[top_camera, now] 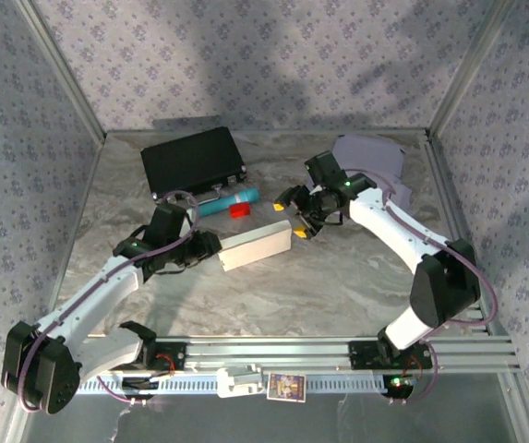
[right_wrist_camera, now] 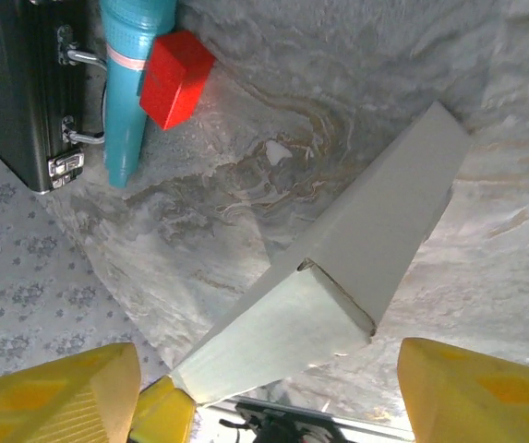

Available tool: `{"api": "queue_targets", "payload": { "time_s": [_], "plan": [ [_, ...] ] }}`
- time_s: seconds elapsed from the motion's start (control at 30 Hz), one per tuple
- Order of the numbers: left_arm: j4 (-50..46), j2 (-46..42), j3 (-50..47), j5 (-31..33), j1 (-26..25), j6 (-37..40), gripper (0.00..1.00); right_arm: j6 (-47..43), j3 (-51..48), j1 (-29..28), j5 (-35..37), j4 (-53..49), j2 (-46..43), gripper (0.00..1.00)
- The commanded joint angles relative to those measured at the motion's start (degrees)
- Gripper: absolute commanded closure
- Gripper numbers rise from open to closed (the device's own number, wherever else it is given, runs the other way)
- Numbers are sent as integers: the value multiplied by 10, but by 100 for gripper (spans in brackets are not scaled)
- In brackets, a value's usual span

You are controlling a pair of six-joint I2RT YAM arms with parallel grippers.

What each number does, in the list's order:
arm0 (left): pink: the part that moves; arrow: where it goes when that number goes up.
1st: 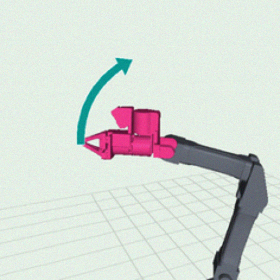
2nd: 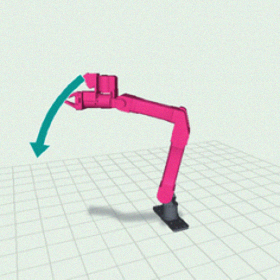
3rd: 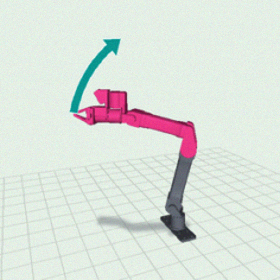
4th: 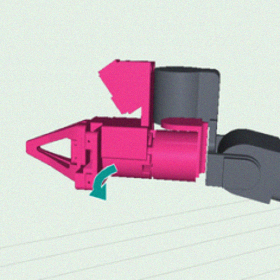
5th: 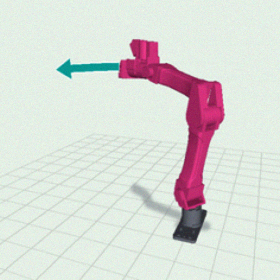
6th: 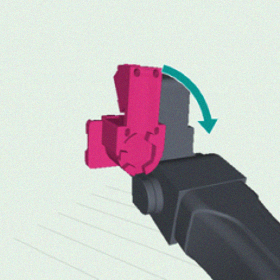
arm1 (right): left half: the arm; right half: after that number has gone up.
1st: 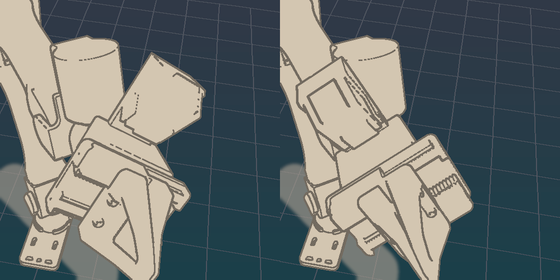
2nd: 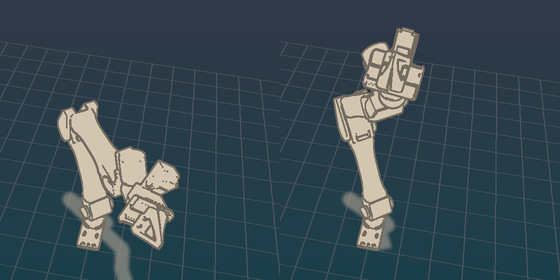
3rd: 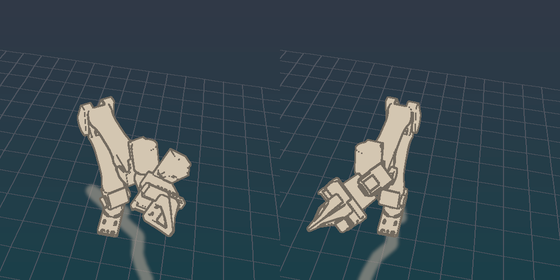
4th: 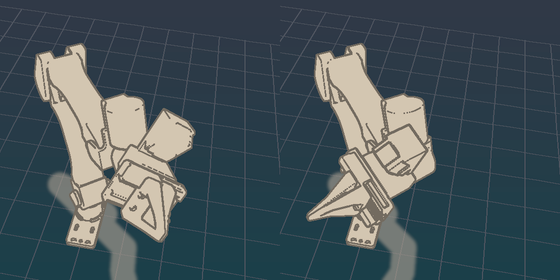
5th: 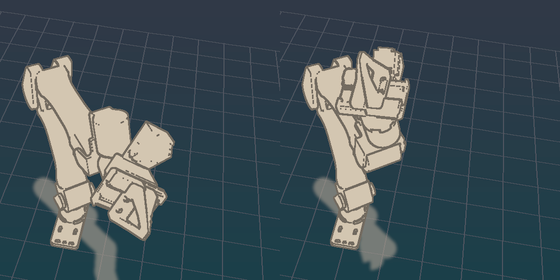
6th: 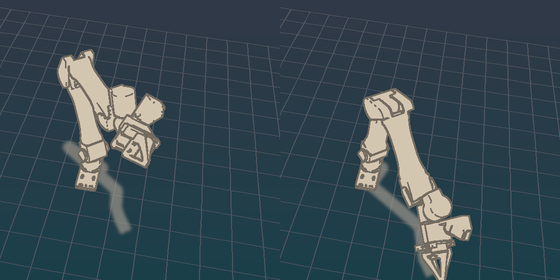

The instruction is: Fold the paper box

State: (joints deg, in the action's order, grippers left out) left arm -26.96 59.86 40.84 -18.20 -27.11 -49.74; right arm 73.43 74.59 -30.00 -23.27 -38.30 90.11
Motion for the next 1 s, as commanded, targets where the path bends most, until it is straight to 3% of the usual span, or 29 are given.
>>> {"api": "queue_targets", "payload": {
  "time_s": [0.0, 0.2, 0.33, 0.47, 0.67, 0.83, 0.97],
  "plan": [
    [-93, 4, -13, 18, -2, -18, 60, 91, -13, -8, 8, 13, 8, 21],
    [-85, -11, -12, 0, -6, -29, 53, 93, -37, -6, -22, 3, 35, 22],
    [-94, -10, -16, -11, -15, -33, 54, 58, -58, 9, -27, -15, 22, 23],
    [-102, -18, -30, -23, -33, -42, 62, 0, -88, 33, -40, -46, 5, 24],
    [-113, -25, -63, -21, -50, -54, 62, -65, -107, 56, -69, -63, 2, 25],
    [-59, -14, -120, -29, -50, -80, 60, -107, -111, 67, -68, -78, 16, 26],
    [-81, -33, -100, -7, -45, -76, 58, -131, -114, 72, -57, -85, 16, 30]
  ]
}}
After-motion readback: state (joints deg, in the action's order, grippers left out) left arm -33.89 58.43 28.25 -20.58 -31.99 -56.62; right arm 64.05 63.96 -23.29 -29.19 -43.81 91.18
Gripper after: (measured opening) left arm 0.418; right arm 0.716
